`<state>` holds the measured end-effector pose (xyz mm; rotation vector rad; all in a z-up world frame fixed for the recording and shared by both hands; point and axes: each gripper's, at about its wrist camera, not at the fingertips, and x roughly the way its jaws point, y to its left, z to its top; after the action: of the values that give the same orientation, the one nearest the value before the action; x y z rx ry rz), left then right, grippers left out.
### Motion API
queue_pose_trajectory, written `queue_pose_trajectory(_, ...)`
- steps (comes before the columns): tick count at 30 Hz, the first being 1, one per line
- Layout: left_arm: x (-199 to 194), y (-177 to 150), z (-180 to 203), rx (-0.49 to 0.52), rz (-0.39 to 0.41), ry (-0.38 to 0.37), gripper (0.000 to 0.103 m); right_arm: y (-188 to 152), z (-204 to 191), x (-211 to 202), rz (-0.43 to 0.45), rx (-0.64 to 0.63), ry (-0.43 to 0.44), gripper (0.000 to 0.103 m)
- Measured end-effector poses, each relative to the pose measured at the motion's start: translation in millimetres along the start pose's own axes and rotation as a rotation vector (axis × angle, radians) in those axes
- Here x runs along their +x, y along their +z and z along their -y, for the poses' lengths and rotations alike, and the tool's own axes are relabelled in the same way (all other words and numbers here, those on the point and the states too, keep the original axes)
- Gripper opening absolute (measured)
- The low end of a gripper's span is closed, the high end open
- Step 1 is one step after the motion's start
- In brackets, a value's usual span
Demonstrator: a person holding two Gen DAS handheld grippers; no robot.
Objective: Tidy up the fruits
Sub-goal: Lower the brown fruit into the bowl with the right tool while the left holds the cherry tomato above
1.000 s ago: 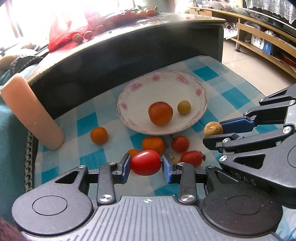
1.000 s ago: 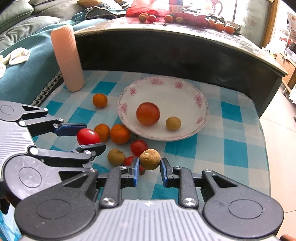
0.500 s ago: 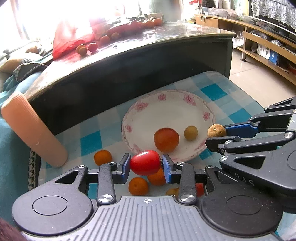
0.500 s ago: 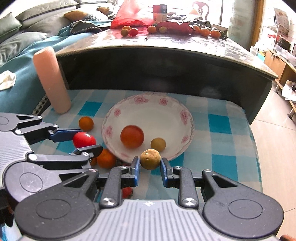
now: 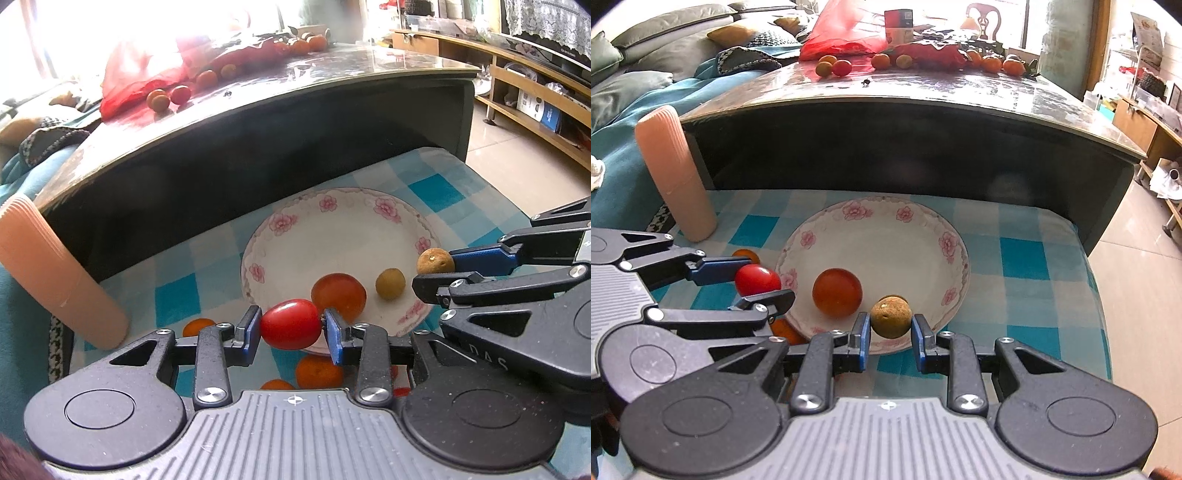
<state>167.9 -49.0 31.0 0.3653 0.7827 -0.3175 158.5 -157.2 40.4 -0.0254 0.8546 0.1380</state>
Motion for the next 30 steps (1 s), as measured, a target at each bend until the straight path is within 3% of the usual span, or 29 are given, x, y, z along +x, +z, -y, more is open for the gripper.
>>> queue_pose_trajectory(30,38.6,10.7,-12.7,-0.063,-0.021,0.011,0.044,22.2,10.0,43.6,-0.025,0.005,0.013,0.040)
